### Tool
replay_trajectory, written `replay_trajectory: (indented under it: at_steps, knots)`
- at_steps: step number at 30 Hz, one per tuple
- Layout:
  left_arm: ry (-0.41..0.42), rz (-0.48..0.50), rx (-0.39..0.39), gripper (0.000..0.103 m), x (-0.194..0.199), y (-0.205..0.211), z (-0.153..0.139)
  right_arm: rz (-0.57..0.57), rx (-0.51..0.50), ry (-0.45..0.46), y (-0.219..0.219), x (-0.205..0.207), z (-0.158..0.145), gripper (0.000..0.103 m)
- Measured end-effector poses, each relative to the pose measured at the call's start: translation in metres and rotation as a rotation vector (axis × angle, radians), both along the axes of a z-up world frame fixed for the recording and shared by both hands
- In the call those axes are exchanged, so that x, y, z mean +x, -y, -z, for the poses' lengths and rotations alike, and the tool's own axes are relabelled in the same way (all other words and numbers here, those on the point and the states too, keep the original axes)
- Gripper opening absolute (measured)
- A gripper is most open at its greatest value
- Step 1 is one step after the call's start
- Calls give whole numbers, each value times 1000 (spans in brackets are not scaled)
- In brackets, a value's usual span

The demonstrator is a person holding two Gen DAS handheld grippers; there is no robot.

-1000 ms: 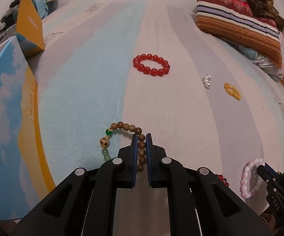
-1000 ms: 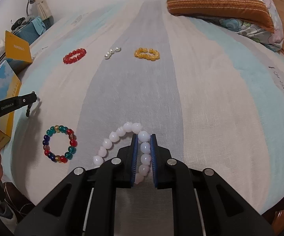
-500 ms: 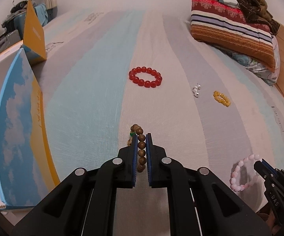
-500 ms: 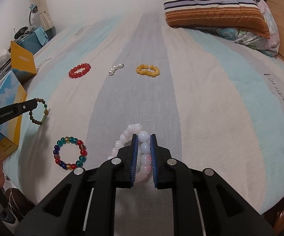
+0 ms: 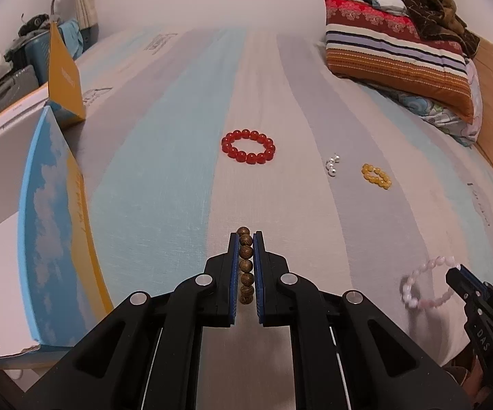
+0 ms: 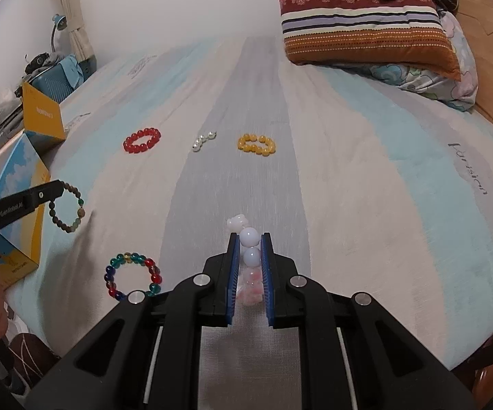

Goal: Organize jewelry
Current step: 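Carry both bead bracelets into the white box and open both tools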

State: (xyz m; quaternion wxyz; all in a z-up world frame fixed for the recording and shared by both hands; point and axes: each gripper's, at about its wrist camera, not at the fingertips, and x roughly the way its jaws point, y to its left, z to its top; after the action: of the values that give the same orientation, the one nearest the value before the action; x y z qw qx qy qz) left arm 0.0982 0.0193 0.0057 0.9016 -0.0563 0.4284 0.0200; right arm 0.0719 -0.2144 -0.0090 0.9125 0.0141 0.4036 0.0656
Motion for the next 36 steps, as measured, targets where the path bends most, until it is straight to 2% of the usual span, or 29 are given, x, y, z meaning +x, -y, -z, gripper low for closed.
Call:
replay_trajectory:
  at_steps: [18, 27, 36]
  knots:
    - [18, 22, 23, 7, -6, -8, -43, 25, -52, 6, -19, 14, -34, 12]
    - [31, 28, 35, 7, -3, -16, -58, -11, -76, 8, -40, 30, -53, 12]
    - [57, 11, 39, 7, -6, -35, -81, -52, -81, 44, -68, 44, -85, 12]
